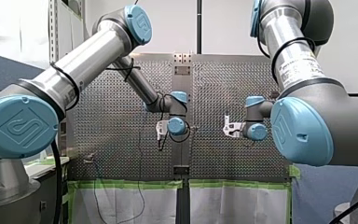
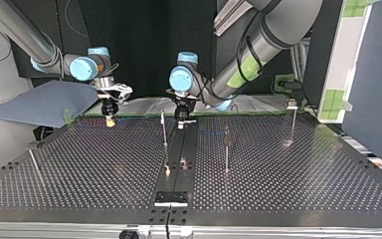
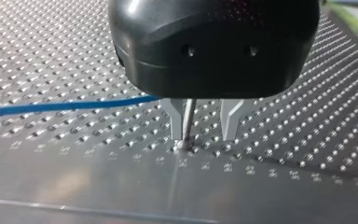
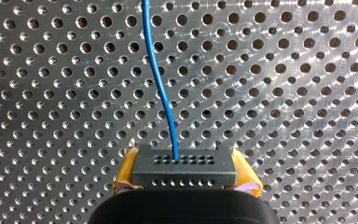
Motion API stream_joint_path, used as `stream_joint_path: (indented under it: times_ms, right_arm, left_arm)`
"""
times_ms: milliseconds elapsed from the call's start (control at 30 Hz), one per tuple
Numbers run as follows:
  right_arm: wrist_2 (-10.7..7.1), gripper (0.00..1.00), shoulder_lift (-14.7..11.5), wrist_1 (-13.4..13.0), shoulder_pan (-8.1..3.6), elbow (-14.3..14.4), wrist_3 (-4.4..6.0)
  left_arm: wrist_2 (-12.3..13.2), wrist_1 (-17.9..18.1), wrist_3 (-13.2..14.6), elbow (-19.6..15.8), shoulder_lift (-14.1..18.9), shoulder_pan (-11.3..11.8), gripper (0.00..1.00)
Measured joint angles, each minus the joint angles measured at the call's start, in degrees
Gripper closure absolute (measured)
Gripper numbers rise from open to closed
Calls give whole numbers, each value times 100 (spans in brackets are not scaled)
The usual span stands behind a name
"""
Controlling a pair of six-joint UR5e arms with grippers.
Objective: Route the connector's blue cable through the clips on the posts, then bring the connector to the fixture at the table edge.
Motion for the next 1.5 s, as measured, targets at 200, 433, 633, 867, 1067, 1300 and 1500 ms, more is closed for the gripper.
stream_joint_path:
  times_ms: [200,433,633,867,1067,1300,1500]
  right_arm:
    - [-5,100,7,11,8,0,-4]
    - [-5,100,3,25,11,1,-9]
    - [-5,100,4,49,11,2,-7]
    - [-5,100,2,62,11,3,-6]
    - [-5,100,3,77,11,3,-9]
    - [-5,100,5,79,9,1,-11]
    - [-5,100,6,85,1,2,-10]
  left_arm:
    - [177,-228,71,0,8,-7,0]
    - [198,-451,104,0,91,-55,0]
    - [146,-561,111,0,195,-136,0]
    - [83,-728,136,-74,293,-300,0]
    - [101,-763,157,-117,314,-409,0]
    - [89,-838,202,-122,329,-586,0]
    - [9,-861,205,-133,355,-709,0]
